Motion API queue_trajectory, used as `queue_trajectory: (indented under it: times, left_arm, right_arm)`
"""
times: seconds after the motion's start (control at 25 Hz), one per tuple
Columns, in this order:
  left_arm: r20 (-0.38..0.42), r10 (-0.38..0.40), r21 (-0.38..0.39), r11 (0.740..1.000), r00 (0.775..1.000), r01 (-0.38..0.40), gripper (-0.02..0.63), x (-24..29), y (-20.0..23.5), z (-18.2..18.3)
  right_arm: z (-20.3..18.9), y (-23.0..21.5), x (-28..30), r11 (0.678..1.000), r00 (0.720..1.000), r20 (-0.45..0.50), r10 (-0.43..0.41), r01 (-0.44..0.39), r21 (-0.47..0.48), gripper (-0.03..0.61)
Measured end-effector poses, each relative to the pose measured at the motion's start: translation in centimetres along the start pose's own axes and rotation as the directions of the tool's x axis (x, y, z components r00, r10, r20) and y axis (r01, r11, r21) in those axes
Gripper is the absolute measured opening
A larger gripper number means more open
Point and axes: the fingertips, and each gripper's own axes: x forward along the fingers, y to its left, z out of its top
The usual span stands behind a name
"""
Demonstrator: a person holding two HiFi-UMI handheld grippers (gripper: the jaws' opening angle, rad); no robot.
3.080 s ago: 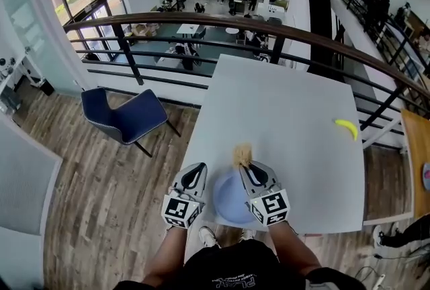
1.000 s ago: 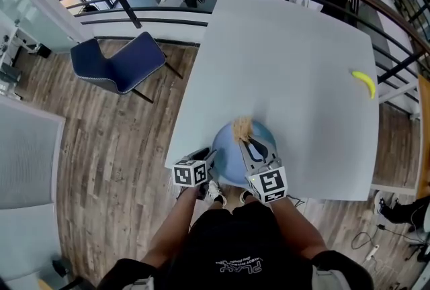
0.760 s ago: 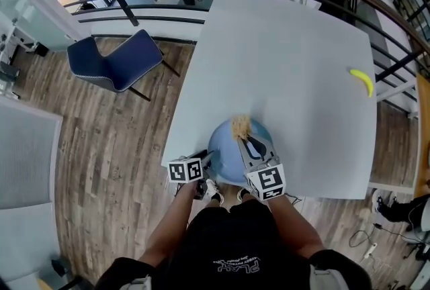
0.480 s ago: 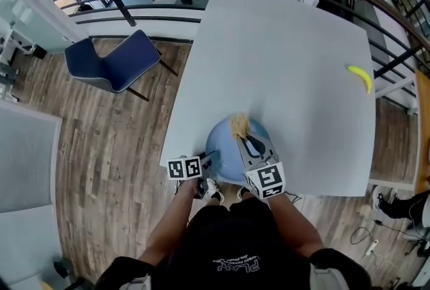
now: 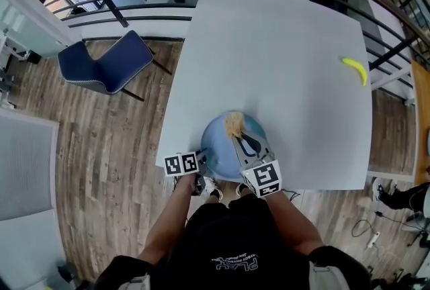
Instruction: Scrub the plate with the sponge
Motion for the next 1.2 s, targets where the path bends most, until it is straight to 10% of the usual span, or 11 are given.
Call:
queue_trajectory:
  times: [0.76, 1.2]
  left_arm:
    - [0.062, -0.034, -0.045, 0.998, 0.998, 0.037, 0.031, -0.6, -0.5, 1.1]
    - [0.242, -0.095, 0.030, 0.995, 0.966, 0.090, 0.026, -3.7, -4.2, 5.9]
  right_arm:
    - [-1.6, 0.1, -1.4, 1.000, 0.999, -0.045, 0.022, -0.022, -0.009, 0.057]
    - [0.0, -0.4, -2.4, 0.999, 0.999, -0.053, -0.007, 0.004, -0.042, 0.057]
